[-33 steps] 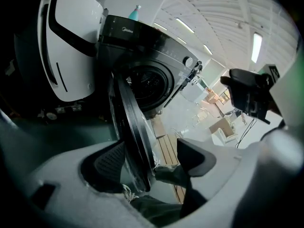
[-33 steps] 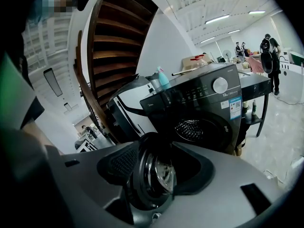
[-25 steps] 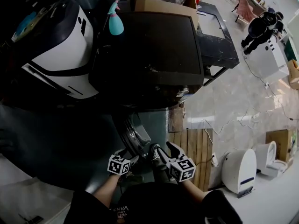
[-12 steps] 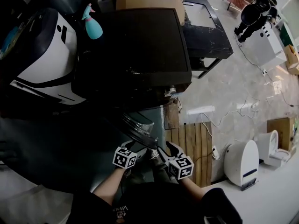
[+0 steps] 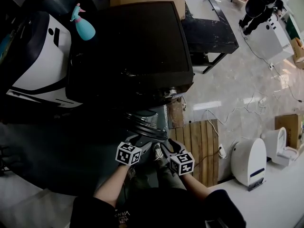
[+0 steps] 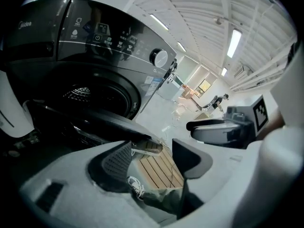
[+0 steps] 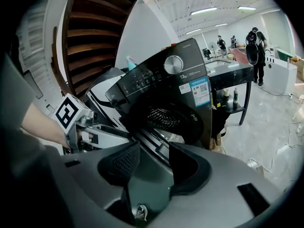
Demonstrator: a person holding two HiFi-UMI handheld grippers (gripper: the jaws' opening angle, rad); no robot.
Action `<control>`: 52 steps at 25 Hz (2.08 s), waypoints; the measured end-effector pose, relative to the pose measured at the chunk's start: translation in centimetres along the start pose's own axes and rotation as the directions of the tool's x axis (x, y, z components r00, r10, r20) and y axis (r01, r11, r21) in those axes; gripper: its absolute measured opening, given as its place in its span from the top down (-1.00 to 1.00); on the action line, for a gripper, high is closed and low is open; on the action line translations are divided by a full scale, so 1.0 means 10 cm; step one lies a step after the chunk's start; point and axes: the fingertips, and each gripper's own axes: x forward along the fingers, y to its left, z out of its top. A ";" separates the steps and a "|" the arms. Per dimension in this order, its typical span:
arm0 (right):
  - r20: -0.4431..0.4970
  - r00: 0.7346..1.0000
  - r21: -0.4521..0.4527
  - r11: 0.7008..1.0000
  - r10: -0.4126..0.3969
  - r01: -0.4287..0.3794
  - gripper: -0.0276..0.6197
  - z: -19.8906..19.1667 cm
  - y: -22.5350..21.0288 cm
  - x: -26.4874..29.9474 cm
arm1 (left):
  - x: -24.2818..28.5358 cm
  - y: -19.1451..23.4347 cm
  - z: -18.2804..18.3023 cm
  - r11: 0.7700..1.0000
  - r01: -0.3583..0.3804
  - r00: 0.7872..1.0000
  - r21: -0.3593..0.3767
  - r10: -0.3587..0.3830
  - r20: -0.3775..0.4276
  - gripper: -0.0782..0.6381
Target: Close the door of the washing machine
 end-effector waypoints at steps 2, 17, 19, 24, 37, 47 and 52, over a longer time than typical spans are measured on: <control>-0.012 1.000 0.009 1.000 -0.007 0.007 0.36 -0.02 -0.07 0.09 | 0.05 0.02 0.09 1.000 0.002 1.000 0.000 -0.002 0.008 0.01; 0.003 0.998 0.143 0.988 -0.061 0.060 0.54 0.20 -0.59 0.86 | 0.39 0.25 0.84 1.000 -0.018 0.996 0.022 0.016 0.091 0.03; 0.021 0.997 0.156 0.985 -0.071 0.067 0.57 0.29 -0.65 0.94 | 0.38 0.30 0.90 0.999 -0.033 0.994 0.021 0.031 0.107 0.03; 0.059 0.994 0.192 0.979 -0.088 0.075 0.60 0.52 -0.75 1.12 | 0.25 0.56 0.92 0.994 -0.113 0.983 -0.007 0.113 0.143 0.11; 0.117 0.988 0.227 0.971 -0.104 0.075 0.66 0.78 -0.90 1.26 | -0.18 1.22 0.98 0.941 -0.317 0.913 -0.115 0.336 0.234 0.46; 0.116 0.987 0.174 0.981 -0.111 0.089 0.80 0.88 -0.93 1.34 | -0.22 1.37 1.05 0.909 -0.385 0.873 -0.162 0.415 0.257 0.75; 0.122 0.985 0.168 0.981 -0.119 0.097 0.84 0.88 -0.94 1.35 | -0.21 1.40 1.09 0.909 -0.383 0.871 -0.167 0.415 0.261 0.75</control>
